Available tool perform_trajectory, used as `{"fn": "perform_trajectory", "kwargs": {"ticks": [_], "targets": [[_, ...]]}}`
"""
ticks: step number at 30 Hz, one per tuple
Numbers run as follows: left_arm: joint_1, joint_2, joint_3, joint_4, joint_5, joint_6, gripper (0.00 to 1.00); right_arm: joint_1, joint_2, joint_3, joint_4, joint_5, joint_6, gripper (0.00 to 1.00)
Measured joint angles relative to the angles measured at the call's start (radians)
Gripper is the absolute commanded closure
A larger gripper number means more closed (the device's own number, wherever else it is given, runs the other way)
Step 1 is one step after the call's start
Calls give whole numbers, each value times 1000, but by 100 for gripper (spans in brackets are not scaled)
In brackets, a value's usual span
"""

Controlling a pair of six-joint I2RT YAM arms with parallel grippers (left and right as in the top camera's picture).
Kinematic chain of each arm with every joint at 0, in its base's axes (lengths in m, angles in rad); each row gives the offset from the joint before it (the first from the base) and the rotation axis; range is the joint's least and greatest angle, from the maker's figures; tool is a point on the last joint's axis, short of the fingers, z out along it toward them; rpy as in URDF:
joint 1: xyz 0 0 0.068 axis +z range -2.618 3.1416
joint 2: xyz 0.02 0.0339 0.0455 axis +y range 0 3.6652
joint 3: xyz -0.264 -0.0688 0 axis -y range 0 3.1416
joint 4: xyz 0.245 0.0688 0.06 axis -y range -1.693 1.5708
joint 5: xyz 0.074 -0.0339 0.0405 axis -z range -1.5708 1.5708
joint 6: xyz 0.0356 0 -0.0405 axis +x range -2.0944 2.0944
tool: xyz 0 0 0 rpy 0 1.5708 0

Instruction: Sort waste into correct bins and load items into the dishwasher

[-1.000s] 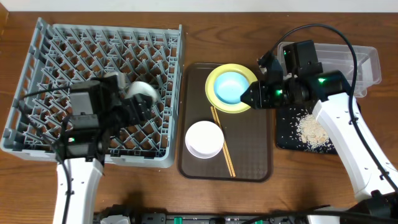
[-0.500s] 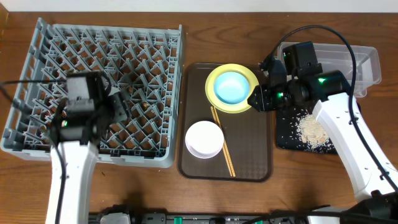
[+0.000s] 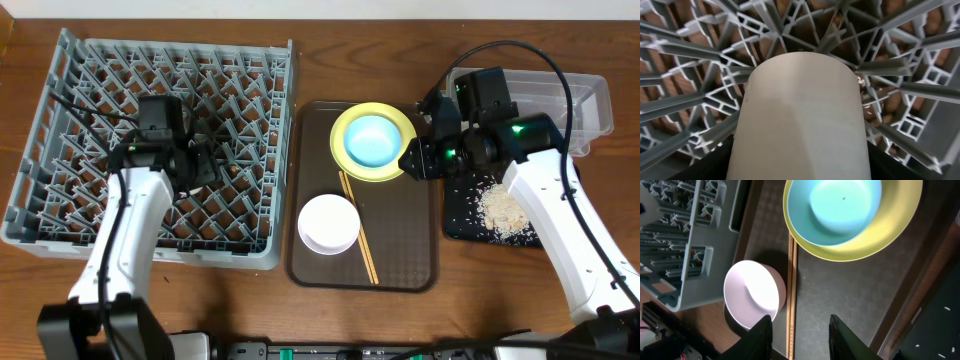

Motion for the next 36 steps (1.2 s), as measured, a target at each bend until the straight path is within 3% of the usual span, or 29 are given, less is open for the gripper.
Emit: {"fn": "perform_trajectory", "kwargs": {"ticks": [4, 10, 21, 22, 23, 24, 25, 36], "targets": [[0, 47, 0, 18, -1, 2, 0, 0, 0, 0, 0, 1, 0, 65], [6, 60, 3, 34, -18, 12, 2, 0, 0, 0, -4, 2, -1, 62], [-43, -39, 178, -124, 1, 15, 2, 0, -4, 0, -24, 79, -19, 56], [-61, -56, 178, -133, 9, 15, 2, -1, -9, 0, -24, 95, -19, 52], [-87, -79, 179, -150, 21, 15, 2, -2, -18, 0, -24, 114, -16, 38], [-128, -102, 180, -178, 36, 15, 2, -8, -34, 0, -24, 134, -12, 4], [-157, -113, 180, -193, 47, 15, 2, -13, -47, 0, -25, 147, -14, 1], [-497, -62, 180, -202, 248, 15, 1, -128, -209, 0, -31, 315, 40, 1]]}}
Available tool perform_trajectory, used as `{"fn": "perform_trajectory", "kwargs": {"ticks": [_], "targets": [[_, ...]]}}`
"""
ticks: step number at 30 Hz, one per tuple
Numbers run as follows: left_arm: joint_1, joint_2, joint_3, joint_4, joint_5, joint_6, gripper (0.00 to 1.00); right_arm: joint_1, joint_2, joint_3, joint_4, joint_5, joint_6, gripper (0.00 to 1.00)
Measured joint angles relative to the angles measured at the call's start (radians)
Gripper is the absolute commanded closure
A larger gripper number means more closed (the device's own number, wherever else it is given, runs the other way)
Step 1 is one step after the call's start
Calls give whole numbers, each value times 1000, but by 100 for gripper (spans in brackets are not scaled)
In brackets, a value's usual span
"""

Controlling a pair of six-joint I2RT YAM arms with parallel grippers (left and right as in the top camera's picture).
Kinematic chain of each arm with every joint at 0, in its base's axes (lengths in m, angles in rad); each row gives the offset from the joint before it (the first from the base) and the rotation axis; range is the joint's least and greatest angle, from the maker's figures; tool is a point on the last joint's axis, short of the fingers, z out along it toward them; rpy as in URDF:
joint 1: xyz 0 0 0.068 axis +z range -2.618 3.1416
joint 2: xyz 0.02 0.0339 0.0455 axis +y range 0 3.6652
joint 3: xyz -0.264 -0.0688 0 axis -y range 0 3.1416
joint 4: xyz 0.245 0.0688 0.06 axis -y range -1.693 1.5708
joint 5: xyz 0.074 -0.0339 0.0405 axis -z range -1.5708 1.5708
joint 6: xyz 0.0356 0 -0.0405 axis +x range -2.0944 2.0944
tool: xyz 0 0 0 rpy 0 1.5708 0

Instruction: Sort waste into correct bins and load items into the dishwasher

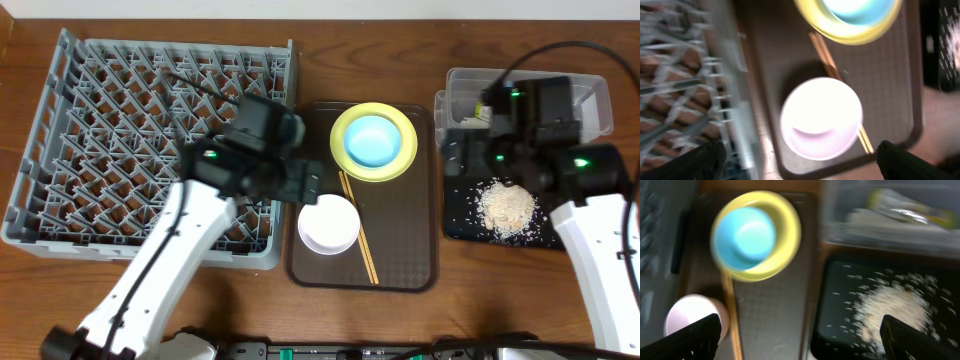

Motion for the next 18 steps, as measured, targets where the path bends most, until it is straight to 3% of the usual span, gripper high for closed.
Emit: {"fn": "perform_trajectory", "kwargs": {"ticks": [3, 12, 18], "targets": [[-71, 48, 0, 6, 11, 0, 7, -68, -3, 0, -6, 9, 43, 1], [-260, 225, 0, 60, 16, 0, 7, -116, -3, 0, -34, 2, 80, 1], [-354, 359, 0, 88, 18, -1, 21, -116, -3, 0, -39, 0, 81, 1]]}}
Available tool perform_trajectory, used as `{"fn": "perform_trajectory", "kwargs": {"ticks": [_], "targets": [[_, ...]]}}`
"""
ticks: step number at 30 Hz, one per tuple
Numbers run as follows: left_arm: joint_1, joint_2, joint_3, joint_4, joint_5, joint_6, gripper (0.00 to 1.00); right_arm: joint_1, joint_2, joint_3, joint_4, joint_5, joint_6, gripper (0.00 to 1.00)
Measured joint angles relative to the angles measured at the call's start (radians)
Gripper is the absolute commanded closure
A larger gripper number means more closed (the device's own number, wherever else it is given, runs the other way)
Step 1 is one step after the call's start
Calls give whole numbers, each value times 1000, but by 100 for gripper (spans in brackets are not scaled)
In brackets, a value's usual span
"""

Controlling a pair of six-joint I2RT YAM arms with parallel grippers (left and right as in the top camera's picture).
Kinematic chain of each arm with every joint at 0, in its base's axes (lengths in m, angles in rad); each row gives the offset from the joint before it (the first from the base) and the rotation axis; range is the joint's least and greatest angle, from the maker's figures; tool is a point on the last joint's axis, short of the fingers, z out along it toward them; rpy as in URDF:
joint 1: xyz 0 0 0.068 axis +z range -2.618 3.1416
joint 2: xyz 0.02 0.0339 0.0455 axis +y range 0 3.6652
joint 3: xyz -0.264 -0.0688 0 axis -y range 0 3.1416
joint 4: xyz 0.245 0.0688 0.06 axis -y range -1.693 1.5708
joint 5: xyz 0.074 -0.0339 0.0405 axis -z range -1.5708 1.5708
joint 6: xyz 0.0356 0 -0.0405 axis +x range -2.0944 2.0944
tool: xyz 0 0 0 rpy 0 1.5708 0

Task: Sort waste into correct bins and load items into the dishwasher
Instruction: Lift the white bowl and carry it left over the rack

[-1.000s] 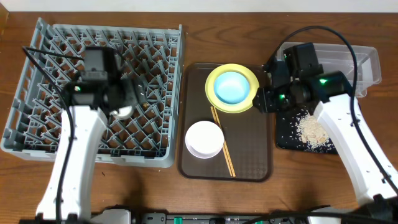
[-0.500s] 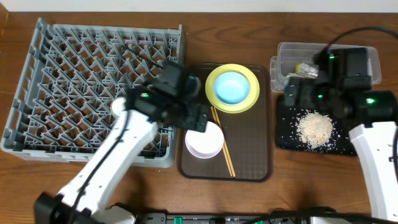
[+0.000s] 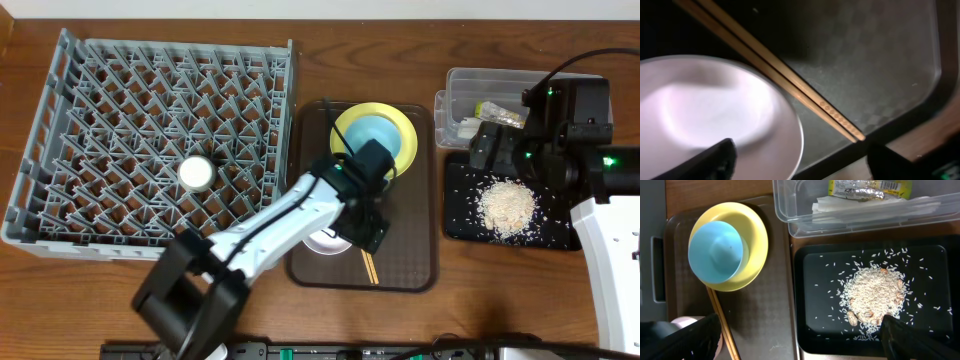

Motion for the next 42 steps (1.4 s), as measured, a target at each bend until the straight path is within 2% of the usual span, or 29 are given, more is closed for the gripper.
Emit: {"fn": "perform_trajectory", "kwargs": {"ticks": [3, 5, 8, 13, 19, 24, 32, 37, 42], "targets": [[-20, 53, 0, 1, -2, 2, 32, 0, 0, 0, -2, 0, 0, 1], [-26, 90, 0, 3, -7, 1, 51, 0, 0, 0, -2, 0, 0, 1], [-26, 110, 0, 5, -19, 2, 59, 0, 0, 0, -2, 0, 1, 1], [-26, 114, 0, 5, -38, 3, 80, 0, 0, 0, -8, 0, 4, 1], [-26, 114, 0, 5, -54, 1, 81, 0, 0, 0, -21, 0, 6, 1], [-26, 114, 0, 5, -56, 3, 92, 0, 0, 0, -21, 0, 6, 1], [-26, 83, 40, -19, -77, 1, 92, 0, 0, 0, -24, 0, 7, 1], [-14, -26, 76, -26, -93, 1, 92, 0, 0, 0, -24, 0, 7, 1], [78, -201, 110, -2, -121, 6, 93, 0, 0, 0, -24, 0, 7, 1]]}}
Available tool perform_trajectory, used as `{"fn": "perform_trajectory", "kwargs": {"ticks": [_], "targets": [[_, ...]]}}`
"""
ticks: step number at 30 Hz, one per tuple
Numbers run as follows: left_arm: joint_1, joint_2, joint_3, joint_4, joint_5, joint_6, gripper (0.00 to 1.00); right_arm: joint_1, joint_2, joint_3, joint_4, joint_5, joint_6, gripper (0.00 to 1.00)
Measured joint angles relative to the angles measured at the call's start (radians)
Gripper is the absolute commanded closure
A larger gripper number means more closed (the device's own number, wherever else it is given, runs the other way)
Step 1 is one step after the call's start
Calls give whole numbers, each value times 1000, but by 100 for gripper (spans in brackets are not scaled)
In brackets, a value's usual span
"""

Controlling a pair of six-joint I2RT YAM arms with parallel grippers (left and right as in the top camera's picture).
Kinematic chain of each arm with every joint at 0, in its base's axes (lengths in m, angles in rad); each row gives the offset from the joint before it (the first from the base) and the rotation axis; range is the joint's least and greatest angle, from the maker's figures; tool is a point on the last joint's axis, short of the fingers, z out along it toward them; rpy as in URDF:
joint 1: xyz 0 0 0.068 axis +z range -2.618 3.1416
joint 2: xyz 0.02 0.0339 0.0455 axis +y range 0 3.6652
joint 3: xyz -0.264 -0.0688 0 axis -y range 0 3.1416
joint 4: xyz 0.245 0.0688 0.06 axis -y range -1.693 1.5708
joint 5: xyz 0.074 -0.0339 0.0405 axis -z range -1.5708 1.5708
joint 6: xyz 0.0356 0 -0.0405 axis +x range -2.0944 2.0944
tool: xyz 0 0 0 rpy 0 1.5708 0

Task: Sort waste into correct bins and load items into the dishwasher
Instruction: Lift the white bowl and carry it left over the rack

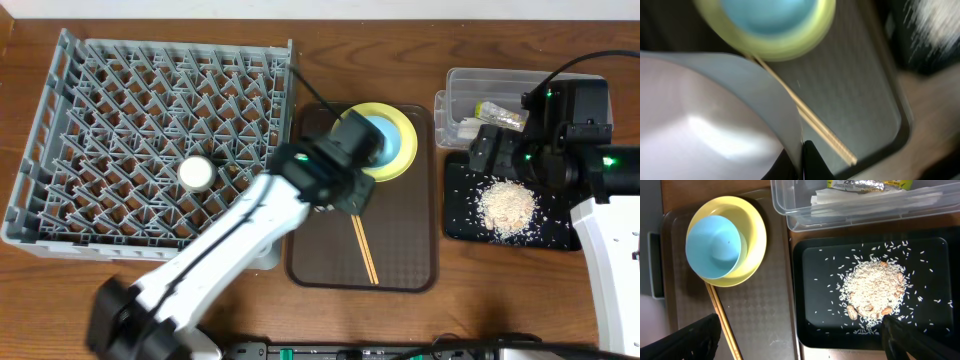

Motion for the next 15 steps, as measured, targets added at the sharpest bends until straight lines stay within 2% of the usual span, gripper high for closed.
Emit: {"fn": "perform_trajectory", "kwargs": {"ticks": [5, 15], "targets": [[192, -137, 10, 43, 77, 47, 93, 0, 0, 0, 0, 0, 0, 1], [581, -109, 12, 91, 510, 164, 93, 0, 0, 0, -7, 0, 0, 1]]}}
